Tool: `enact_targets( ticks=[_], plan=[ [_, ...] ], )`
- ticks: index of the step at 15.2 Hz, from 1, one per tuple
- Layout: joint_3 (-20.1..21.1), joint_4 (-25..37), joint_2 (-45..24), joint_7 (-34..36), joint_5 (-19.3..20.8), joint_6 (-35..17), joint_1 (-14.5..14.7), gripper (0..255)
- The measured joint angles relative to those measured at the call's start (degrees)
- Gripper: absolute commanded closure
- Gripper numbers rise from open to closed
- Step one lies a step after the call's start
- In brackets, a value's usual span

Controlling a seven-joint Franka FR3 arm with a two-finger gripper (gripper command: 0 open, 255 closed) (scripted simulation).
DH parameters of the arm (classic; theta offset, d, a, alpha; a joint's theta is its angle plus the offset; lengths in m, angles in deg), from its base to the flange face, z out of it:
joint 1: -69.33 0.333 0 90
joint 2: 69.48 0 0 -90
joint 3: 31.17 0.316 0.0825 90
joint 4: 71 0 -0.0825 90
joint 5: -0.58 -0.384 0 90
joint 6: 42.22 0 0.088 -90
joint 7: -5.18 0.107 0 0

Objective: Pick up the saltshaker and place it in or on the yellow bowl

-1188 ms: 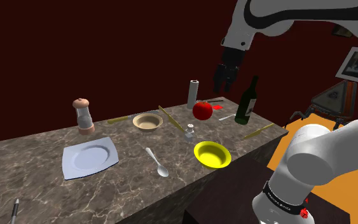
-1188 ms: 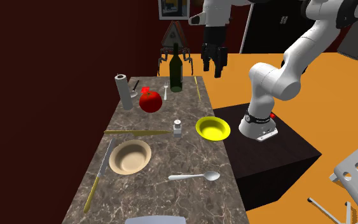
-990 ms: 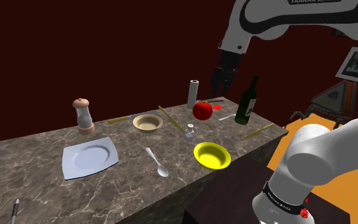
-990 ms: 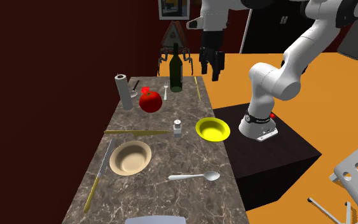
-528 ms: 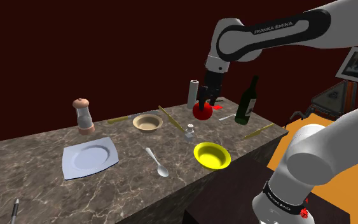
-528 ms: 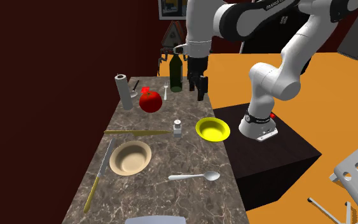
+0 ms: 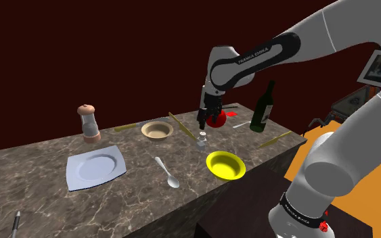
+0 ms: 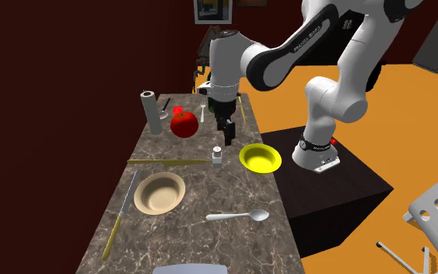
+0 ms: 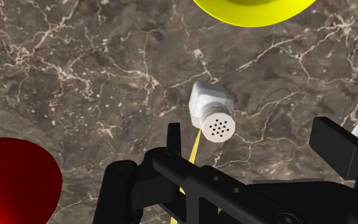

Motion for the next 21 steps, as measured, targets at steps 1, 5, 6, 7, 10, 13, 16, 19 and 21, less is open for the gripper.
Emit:
enact_targets(
  ticks=[1,5,6,7,10,13,16,19,21],
  plan=[
    [0.2,0.4,-2.5,0.4,0.5,-2.1,-0.1,0],
    [0.2,-0.4,-5.6,0.6,1.3,-6.0,-0.4,0],
    [0.2,-0.4,-6.6,0.6,1.3,-6.9,-0.4,0],
    [0.2,-0.7,-7.1,0.6,1.3,-7.8,-0.3,0],
    [0.2,-1.7,-8.7,0.6,1.3,-10.3,-0.4,0],
    [0.2,-1.8,-9.0,0.6,1.3,-10.8,-0.4,0],
    [0.2,-1.8,-9.0,0.6,1.3,-10.8,-0.4,0],
    [0.2,-1.8,-9.0,0.6,1.3,-10.8,-0.4,255],
    [0.2,-1.8,-9.0,0.6,1.3,-10.8,-0.4,255]
  ],
)
